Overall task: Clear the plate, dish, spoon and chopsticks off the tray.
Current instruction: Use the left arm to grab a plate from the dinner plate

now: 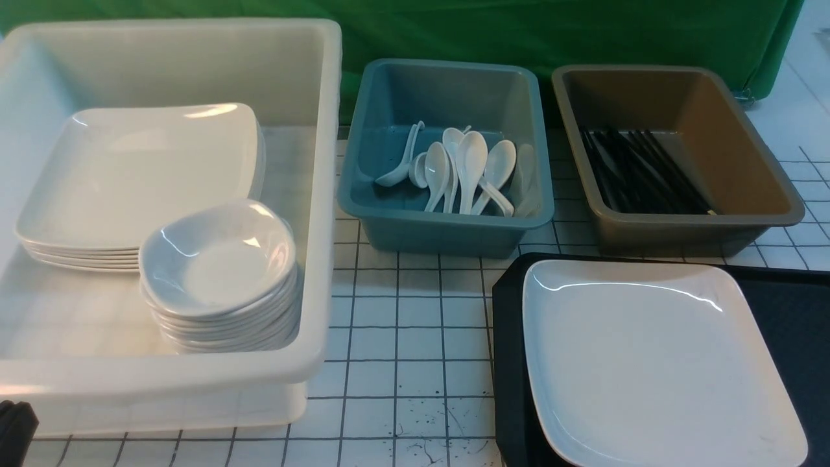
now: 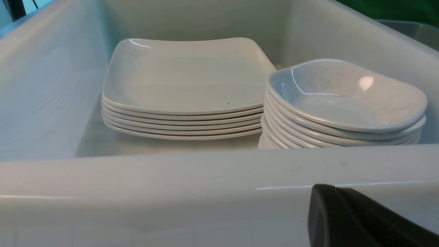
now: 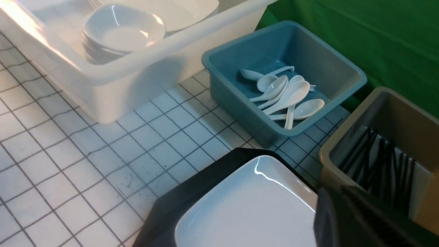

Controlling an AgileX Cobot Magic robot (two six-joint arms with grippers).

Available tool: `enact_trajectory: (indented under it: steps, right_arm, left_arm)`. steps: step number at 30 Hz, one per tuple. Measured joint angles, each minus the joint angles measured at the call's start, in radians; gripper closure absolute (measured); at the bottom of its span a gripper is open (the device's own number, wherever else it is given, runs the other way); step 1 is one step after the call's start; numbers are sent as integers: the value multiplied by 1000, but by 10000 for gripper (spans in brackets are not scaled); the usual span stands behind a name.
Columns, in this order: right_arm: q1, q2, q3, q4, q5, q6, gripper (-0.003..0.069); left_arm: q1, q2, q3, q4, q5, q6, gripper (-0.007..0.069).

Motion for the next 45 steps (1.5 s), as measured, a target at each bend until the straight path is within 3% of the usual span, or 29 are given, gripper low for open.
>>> enact_trajectory:
  steps: [11,18,23,25,27,29,33,36,40,45]
  right_arm:
    - [0,-210,192,-12,-135,64,655]
    - [0,-223,322,-14,-328,142,655]
    - [0,-223,371,-13,-381,186,650]
    - [0,-223,373,-13,-389,198,650]
    - [0,-223,373,-13,-392,197,650]
    - [0,-223,373,-13,-392,188,650]
    - [0,-223,373,-22,-393,132,650]
    - [0,-223,373,-102,-387,114,650]
    - [0,-223,373,-342,-318,183,650]
    - [0,-230,363,-553,-83,309,662]
  left_arm:
    - [0,0,0,5,0,0,603]
    - [0,0,0,0,0,0,603]
    - [0,0,0,-212,-20,-49,603]
    - [0,0,0,-461,-56,-113,603]
    - [0,0,0,-592,-86,-138,603]
    - [0,0,0,-694,-114,-147,603]
    - [0,0,0,-773,-128,-161,603]
    - [0,0,0,-788,-140,-191,603]
    - [0,0,0,-803,-144,-203,603]
    - [0,0,-44,-773,-82,-201,603]
